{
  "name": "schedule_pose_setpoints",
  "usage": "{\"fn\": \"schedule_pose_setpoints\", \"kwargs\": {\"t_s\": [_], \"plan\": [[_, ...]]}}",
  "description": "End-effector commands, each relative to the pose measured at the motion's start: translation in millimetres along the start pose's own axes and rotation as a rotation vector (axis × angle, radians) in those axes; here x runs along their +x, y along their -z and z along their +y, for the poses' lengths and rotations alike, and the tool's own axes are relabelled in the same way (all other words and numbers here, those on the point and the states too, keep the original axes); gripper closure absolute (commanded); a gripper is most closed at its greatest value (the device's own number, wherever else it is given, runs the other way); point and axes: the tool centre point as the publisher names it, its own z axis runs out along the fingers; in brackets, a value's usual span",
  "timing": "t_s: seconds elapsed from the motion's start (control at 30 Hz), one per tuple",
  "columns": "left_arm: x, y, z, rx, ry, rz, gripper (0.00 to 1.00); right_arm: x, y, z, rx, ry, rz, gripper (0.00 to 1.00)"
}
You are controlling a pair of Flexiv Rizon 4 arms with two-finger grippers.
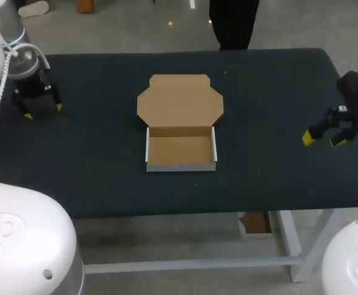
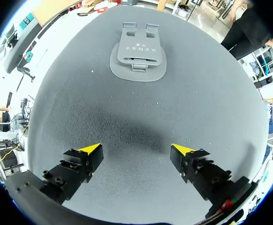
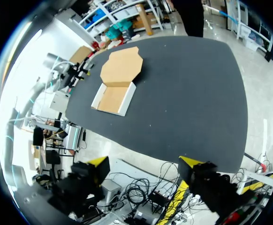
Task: Assemble the packaging by folding the flat box into shape, placing the metal phone stand inside, and closing the box properly
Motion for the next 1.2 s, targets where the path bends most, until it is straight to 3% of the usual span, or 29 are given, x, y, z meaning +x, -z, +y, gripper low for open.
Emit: {"fn": "schedule_pose_setpoints", "kwargs": {"t_s": [0.03, 1.2], "plan": [[0.3, -6, -11.5, -0.018, 0.0, 0.0, 0.0, 1, 2, 0, 0.003, 0.0, 0.001, 0.0], [8.0, -12, -63.8, -0.025, -0.027, -0.021, 0.0, 1, 2, 0, 0.003, 0.0, 0.001, 0.0]]}}
